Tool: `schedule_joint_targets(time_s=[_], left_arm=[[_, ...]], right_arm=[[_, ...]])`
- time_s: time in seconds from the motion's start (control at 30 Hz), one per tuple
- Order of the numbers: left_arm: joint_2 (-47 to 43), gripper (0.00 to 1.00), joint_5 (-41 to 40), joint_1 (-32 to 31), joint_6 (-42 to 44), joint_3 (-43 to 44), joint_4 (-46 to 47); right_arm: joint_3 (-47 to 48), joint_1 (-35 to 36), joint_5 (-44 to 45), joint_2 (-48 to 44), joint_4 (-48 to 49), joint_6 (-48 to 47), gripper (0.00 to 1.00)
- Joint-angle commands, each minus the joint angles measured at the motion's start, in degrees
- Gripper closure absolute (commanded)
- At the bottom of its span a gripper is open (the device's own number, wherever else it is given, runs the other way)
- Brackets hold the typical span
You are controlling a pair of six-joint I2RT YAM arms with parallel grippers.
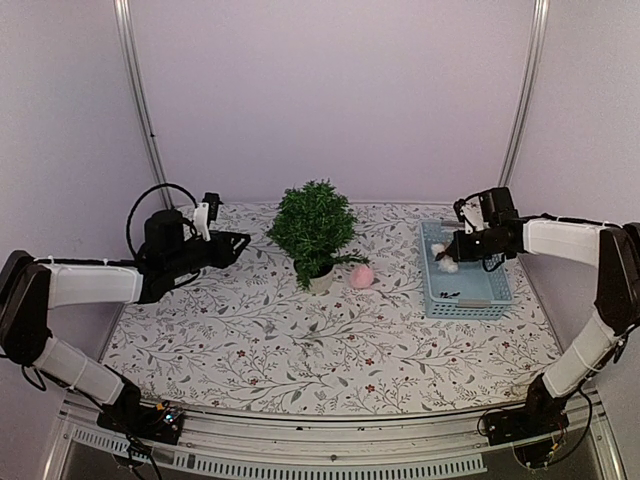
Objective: Decorate the small christmas tree
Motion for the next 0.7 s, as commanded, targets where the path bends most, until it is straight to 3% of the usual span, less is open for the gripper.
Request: schedule_joint_targets(time_s=[0.0,0.17,0.3,0.4,0.67], left_arm=[[-2.95,0.64,0.29,-0.67,2.37,1.19,-0.56],[-8.04,0.62,1.40,-2.32,7.71,1.35,-2.52],[-12.79,0.58,0.63,-7.63,16.58,1.04,-4.46],[-15.69,0.57,1.33,-12.14,23.01,0.62,-5.30],[-16.43,0.58,0.01,-18.16,27.62,3.37,-9.40]], right_arm=[[-0.16,-0.09,-6.78,-6.40,0.94,-0.12,1.00],[0.52,-0.07,-20.36,-11.45,1.88,0.42,1.00],[-0.43,1.05,-35.60,-14.78,6.53,2.61,1.00],[-0.11,3.73,-42.39,-16.43,8.75,3.95,1.00],[4.48,12.29,-43.78,-14.18,16.73,9.07,1.00]])
